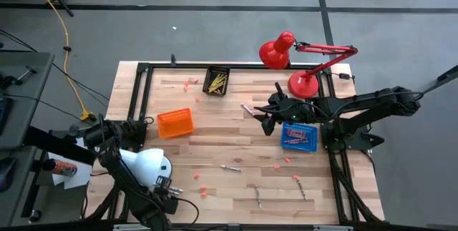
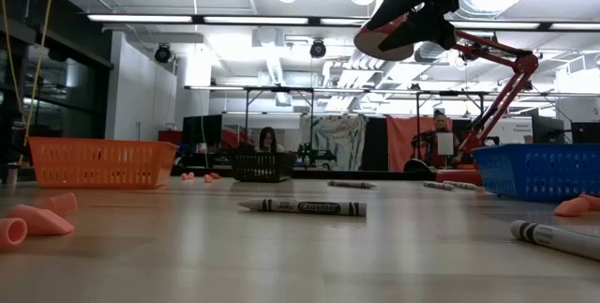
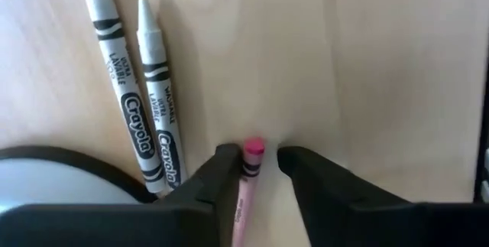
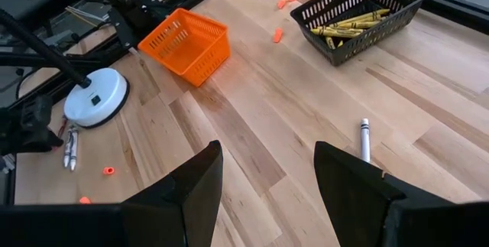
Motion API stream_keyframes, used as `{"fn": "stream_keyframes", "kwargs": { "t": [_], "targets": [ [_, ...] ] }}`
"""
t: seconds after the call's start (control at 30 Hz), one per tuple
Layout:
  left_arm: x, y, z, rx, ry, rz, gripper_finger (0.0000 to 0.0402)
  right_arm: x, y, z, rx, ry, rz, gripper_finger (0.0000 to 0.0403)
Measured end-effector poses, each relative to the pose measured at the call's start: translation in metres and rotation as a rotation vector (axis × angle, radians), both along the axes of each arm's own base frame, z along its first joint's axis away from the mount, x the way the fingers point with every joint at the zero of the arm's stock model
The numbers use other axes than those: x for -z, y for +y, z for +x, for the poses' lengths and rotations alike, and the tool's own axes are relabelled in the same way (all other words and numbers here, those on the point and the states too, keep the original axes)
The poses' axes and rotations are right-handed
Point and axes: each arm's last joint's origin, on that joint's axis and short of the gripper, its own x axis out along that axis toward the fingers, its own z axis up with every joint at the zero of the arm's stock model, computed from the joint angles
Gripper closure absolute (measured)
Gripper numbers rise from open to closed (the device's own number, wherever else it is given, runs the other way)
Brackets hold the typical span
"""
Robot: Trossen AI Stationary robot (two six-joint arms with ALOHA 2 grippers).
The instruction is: Sort crayons
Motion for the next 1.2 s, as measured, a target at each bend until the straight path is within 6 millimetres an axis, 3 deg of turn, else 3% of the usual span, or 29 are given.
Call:
{"fn": "stream_keyframes", "kwargs": {
  "t": [0.2, 0.47, 0.63, 0.83, 0.97, 1.07, 1.2],
  "targets": [
    [-0.004, 0.000, 0.001, 0.012, -0.013, -0.014, 0.0388, 0.000, 0.000, 0.000, 0.000, 0.000, 0.000, 0.0203],
    [-0.011, -0.002, 0.003, -0.010, -0.057, -0.065, 0.0398, 0.000, 0.000, 0.000, -0.001, 0.000, -0.002, 0.0203],
    [-0.025, -0.001, 0.004, -0.058, -0.081, -0.110, 0.0400, 0.000, 0.000, 0.000, -0.001, 0.001, -0.002, 0.0203],
    [-0.071, 0.005, 0.004, -0.113, -0.164, -0.241, 0.0401, 0.000, 0.000, 0.000, -0.001, 0.001, -0.002, 0.0203],
    [-0.107, 0.013, 0.016, -0.157, -0.311, -0.409, 0.0401, 0.000, 0.000, 0.000, -0.001, 0.001, -0.002, 0.0203],
    [-0.132, 0.025, 0.036, -0.172, -0.503, -0.507, 0.0401, 0.000, 0.000, 0.000, -0.001, 0.001, -0.003, 0.0203],
    [-0.158, 0.052, 0.081, -0.218, -0.832, -0.543, 0.0402, 0.000, 0.001, 0.000, -0.027, 0.003, 0.015, 0.0203]
  ]
}}
